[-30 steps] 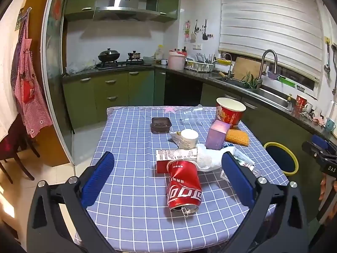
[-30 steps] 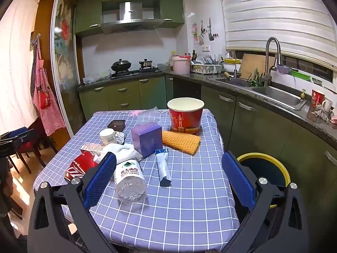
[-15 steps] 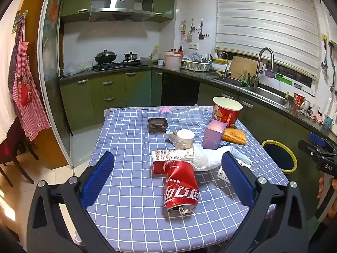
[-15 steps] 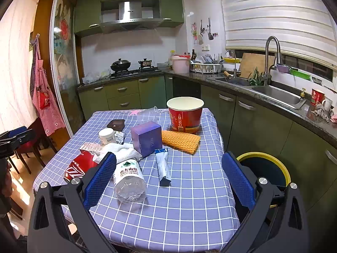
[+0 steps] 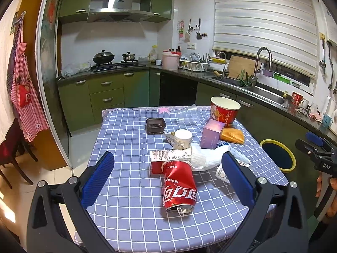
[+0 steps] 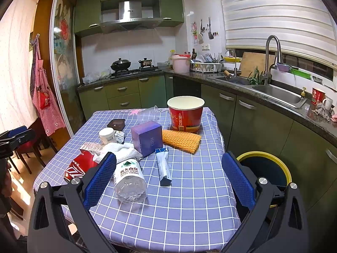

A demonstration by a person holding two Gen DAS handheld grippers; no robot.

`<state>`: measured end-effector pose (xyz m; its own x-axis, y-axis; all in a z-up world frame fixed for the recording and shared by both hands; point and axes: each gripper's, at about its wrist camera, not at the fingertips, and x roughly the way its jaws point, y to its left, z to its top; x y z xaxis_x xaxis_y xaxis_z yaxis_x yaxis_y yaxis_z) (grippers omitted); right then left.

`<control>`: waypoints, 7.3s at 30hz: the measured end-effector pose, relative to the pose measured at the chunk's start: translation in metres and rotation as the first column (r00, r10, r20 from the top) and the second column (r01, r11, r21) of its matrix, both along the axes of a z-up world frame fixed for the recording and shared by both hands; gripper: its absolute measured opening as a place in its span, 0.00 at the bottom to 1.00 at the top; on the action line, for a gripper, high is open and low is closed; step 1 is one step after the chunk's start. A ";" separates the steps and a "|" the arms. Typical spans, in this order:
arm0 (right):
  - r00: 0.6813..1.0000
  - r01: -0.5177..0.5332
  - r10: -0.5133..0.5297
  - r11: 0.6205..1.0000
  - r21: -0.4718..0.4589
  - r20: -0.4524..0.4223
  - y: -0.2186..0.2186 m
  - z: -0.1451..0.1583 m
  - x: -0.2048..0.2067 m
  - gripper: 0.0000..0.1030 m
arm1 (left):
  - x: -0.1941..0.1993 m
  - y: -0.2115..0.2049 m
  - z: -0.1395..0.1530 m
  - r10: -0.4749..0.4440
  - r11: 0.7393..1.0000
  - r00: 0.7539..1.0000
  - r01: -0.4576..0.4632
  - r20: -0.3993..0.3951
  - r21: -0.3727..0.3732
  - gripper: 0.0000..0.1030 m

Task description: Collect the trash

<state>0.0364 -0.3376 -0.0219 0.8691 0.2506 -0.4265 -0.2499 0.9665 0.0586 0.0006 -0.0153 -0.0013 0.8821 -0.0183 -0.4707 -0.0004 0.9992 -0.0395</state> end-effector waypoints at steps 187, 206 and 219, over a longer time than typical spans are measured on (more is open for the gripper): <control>0.625 0.334 -0.158 0.939 0.078 -0.765 -0.220 -0.161 0.243 0.57 | 0.240 -0.026 -0.086 -0.208 0.964 0.914 0.251 -0.349 0.082 0.94; 0.632 0.322 -0.131 0.941 0.105 -0.764 -0.215 -0.169 0.243 0.57 | 0.246 -0.020 -0.078 -0.247 0.960 0.899 0.278 -0.362 0.033 0.44; 0.683 0.318 -0.112 0.935 0.156 -0.721 -0.224 -0.154 0.228 0.57 | 0.236 -0.034 -0.023 -0.277 0.949 0.908 0.309 -0.315 0.058 0.44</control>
